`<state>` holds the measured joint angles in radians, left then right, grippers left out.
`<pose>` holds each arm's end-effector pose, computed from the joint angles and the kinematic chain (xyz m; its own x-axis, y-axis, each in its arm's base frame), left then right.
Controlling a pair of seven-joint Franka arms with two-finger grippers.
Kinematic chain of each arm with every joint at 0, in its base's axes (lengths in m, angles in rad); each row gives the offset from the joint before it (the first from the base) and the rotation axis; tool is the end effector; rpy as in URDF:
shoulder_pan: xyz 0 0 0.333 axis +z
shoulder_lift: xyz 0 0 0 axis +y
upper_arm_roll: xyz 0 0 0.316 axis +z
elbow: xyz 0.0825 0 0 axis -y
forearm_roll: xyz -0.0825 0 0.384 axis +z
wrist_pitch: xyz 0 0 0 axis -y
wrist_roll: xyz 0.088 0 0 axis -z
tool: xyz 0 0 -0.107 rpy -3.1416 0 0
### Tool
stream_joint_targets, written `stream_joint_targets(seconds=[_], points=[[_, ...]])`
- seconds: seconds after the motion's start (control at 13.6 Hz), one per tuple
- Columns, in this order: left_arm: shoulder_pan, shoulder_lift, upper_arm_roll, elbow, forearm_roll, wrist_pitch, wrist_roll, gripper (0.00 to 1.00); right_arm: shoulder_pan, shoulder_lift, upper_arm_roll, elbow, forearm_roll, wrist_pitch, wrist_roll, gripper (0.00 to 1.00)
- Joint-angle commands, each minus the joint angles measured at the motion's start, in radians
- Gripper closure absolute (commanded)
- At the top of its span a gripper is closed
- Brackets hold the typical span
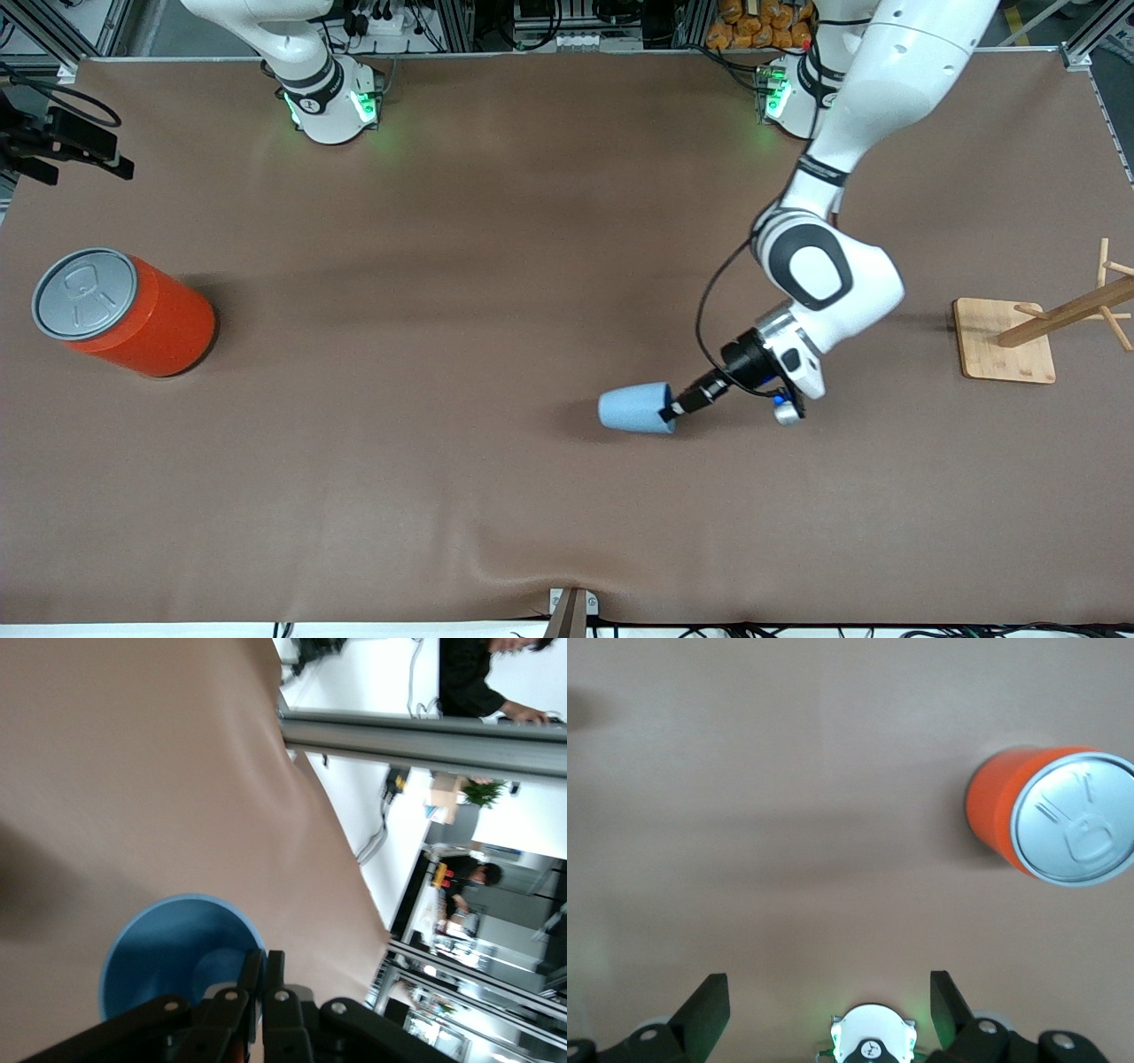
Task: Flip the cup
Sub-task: 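Turn the blue cup upright and lower it onto the table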
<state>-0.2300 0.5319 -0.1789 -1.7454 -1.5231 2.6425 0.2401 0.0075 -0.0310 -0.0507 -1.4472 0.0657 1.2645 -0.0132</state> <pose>0.6402 -0.2349 0.2922 0.8069 0.5680 -0.1620 0.4245 -0.3670 0.8277 0.5100 -0.0141 0.6732 0.9887 -0.0095 -0.1496 -0.0199 -0.9975 -0.0684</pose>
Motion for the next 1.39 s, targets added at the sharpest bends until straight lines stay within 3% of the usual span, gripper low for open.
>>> stream_joint_targets(seconds=[0.0, 0.29, 0.51, 0.81, 1.03, 1.17, 1.32], points=[[0.067, -0.027, -0.008, -0.014, 0.153, -0.013, -0.082, 1.00, -0.046, -0.010, 0.077, 0.007, -0.066, -0.011, 0.047, 0.00], [0.202, -0.026, -0.005, -0.026, 0.376, -0.161, -0.149, 1.00, -0.064, -0.003, 0.080, 0.004, -0.072, 0.019, 0.030, 0.00], [0.293, -0.055, -0.004, -0.023, 0.782, -0.272, -0.325, 1.00, -0.060, -0.001, 0.081, -0.001, -0.072, 0.062, 0.004, 0.00], [0.285, -0.116, -0.014, -0.025, 1.313, -0.341, -0.675, 1.00, -0.077, 0.005, 0.080, 0.004, -0.075, 0.114, 0.004, 0.00], [0.232, -0.131, -0.019, -0.046, 1.493, -0.354, -0.890, 1.00, -0.103, 0.005, 0.071, -0.004, -0.063, 0.070, -0.002, 0.00], [0.212, -0.131, -0.022, -0.062, 1.692, -0.346, -1.008, 1.00, -0.122, 0.011, 0.069, -0.010, -0.054, 0.081, -0.090, 0.00], [0.199, -0.122, -0.028, -0.077, 1.742, -0.340, -1.087, 1.00, -0.136, 0.040, 0.071, -0.007, -0.017, 0.104, -0.155, 0.00]])
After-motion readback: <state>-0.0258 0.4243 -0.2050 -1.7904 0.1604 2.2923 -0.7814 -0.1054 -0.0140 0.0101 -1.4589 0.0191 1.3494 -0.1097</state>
